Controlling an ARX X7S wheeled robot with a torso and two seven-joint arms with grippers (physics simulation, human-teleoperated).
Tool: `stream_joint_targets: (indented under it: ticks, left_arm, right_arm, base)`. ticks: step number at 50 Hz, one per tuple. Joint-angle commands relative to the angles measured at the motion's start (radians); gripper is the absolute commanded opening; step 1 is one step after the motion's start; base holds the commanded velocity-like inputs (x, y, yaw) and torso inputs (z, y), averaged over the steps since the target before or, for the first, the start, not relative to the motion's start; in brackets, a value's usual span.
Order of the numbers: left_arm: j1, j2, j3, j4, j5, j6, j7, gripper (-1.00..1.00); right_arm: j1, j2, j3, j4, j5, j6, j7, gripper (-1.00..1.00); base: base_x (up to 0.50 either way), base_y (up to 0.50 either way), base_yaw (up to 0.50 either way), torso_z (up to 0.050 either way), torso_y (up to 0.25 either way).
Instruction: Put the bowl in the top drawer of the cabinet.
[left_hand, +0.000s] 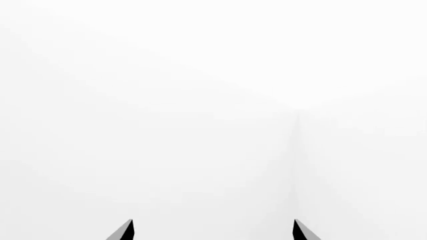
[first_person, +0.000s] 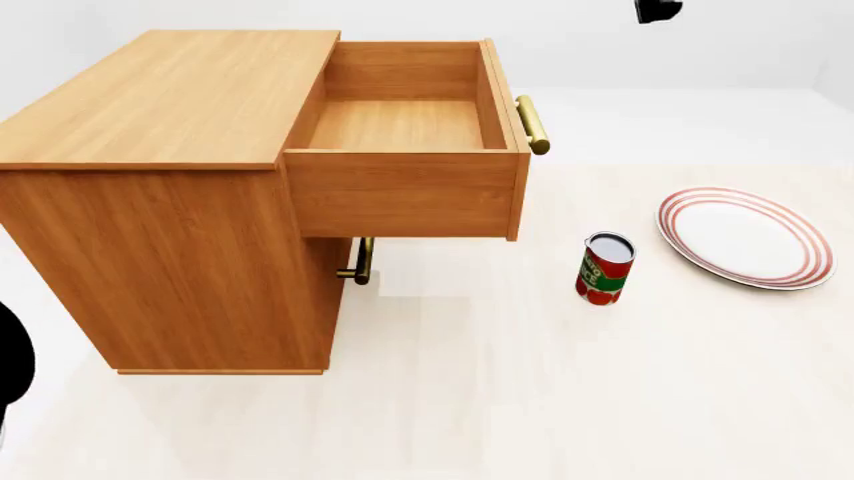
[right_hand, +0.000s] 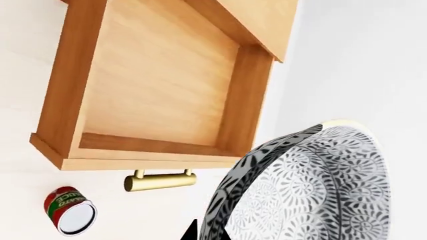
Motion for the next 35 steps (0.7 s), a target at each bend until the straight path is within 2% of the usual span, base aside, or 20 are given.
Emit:
stream_joint_targets:
  ticks: [1, 11, 22, 35]
  left_arm:
    - [-0.024, -0.036, -0.034, 0.021, -0.061, -0.032, -0.049, 1.0]
    - [-0.05, -0.069, -0.078, 0.041, -0.137, -0.056, -0.101, 1.0]
    - [-0.035, -0.101, -0.101, 0.079, -0.156, -0.051, -0.105, 1.0]
    - [-0.006, -0.104, -0.087, 0.104, -0.118, -0.023, -0.07, 1.0]
  right_arm:
    - [-0.013, -0.065, 0.116, 0.005, -0.019, -0.093, -0.006, -1.0]
    - [-0.018, -0.098, 0.164, 0.005, -0.015, -0.135, -0.022, -1.0]
    - [0.0, -0.099, -0.045, 0.005, 0.216, -0.173, -0.011, -1.0]
    - [0.001, -0.099, -0.066, 0.005, 0.236, -0.178, -0.008, -1.0]
  base:
    - [0.0, 0.0, 0.0, 0.0, 0.0]
    - [0.0, 0.0, 0.0, 0.0, 0.001]
    - [0.0, 0.0, 0.0, 0.0, 0.0]
    - [0.0, 0.0, 0.0, 0.0, -0.024]
